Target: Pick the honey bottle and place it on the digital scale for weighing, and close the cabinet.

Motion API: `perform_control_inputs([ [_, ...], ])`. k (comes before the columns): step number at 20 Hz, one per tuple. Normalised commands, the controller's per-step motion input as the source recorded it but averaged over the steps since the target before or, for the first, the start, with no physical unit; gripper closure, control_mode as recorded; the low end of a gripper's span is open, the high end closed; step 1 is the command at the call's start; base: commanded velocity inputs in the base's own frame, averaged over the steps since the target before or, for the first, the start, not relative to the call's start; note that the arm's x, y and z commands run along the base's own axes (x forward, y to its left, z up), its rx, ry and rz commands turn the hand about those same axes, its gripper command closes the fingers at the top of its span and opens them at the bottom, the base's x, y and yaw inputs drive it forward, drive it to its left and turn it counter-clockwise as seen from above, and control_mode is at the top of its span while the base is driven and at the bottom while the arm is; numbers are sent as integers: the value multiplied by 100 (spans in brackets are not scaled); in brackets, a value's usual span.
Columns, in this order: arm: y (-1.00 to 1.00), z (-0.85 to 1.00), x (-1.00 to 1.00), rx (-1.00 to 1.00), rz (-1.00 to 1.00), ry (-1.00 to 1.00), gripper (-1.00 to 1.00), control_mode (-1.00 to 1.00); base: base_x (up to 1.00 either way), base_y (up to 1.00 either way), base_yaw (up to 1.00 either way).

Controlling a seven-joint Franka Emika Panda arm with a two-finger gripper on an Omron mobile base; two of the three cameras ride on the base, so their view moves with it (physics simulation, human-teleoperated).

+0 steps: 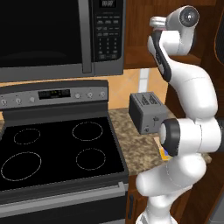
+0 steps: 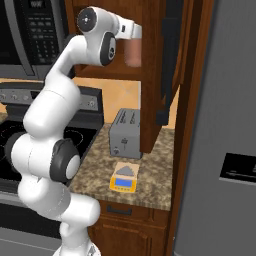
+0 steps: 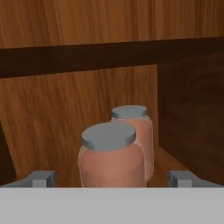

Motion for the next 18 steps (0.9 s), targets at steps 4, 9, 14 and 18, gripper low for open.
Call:
perform_control_inputs([
  [4, -5, -1, 34, 0, 0, 0, -100, -100, 0, 0, 0],
  [9, -13, -3, 40, 0, 0, 0, -100, -100, 0, 0, 0],
  [14, 0, -1, 48, -1, -2, 0, -100, -100, 0, 0, 0],
  [18, -6, 0, 20, 0, -2, 3, -100, -100, 0, 0, 0],
])
